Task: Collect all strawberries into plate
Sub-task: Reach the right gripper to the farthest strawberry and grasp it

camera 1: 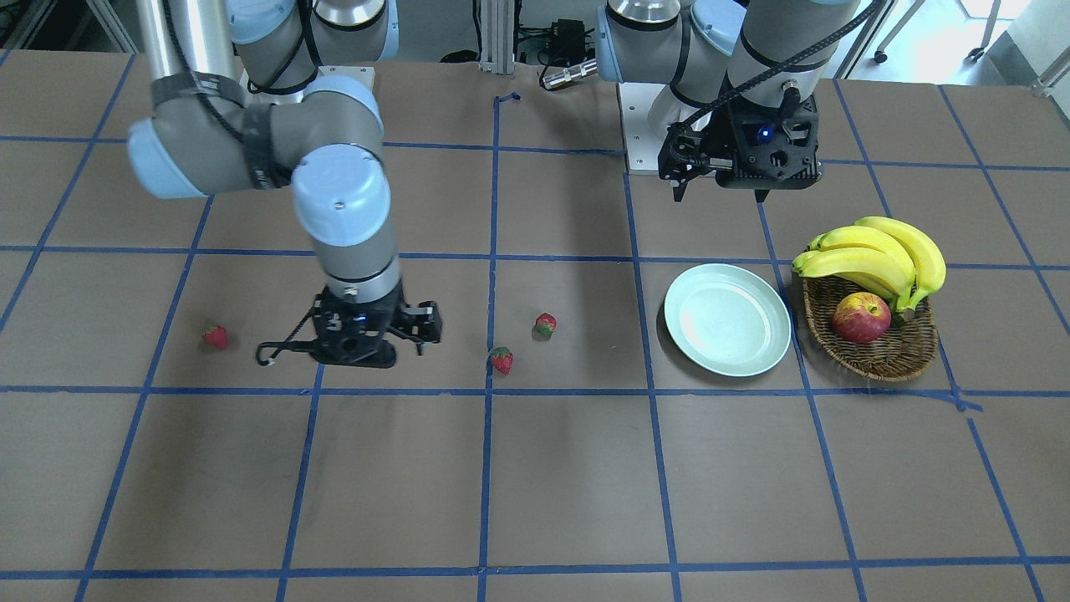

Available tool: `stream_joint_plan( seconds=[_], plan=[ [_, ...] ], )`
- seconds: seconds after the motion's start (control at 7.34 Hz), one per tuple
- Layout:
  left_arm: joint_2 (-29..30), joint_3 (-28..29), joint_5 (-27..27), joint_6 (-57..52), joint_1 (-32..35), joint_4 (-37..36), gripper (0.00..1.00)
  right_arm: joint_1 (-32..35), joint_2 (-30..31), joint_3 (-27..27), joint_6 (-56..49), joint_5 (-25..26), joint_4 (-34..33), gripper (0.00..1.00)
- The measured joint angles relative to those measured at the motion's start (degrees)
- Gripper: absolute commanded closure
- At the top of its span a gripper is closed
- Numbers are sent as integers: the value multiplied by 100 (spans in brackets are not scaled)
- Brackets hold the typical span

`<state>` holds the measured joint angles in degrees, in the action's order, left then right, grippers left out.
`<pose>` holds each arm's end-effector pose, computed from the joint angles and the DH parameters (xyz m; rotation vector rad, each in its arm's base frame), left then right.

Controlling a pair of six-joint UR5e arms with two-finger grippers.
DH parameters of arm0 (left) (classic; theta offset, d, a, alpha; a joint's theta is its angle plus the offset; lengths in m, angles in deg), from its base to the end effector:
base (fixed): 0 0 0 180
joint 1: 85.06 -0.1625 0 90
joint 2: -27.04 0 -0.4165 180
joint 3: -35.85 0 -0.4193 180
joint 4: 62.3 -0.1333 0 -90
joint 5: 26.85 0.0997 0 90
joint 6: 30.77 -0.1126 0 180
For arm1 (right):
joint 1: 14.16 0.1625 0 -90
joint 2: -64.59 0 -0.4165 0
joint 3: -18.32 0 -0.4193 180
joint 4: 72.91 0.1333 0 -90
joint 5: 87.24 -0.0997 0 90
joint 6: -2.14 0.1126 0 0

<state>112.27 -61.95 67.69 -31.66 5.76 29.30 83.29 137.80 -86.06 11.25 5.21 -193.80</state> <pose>-0.1312 -0.4726 0.4355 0.0506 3.0595 0.1238 0.2024 -0.5567 0.2312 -0.0447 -3.0983 0.0020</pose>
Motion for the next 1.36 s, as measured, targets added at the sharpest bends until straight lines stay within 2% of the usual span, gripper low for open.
stream_joint_plan(
  seconds=[0.27,0.41,0.68,0.95,1.09,1.23,1.36],
  plan=[
    [6,-5,-18,11,4,4,0,-1281,234,-463,-1538,77,101,2],
    [16,-7,-24,13,6,-1,0,-1733,356,-708,-1967,99,115,4],
    [-1,19,-86,-4,18,-16,0,-2272,480,-1216,-2464,78,-122,4],
    [-60,81,-255,-48,7,-110,0,-2507,482,-1635,-2817,59,-662,6],
    [-65,130,-269,-68,-24,-156,0,-2539,467,-1738,-2901,58,-894,18],
    [-40,195,-253,-93,-60,-177,0,-2550,442,-1781,-2984,54,-1032,23],
    [8,240,-235,-132,-98,-211,0,-2553,380,-1795,-3097,33,-1168,34]
  ],
)
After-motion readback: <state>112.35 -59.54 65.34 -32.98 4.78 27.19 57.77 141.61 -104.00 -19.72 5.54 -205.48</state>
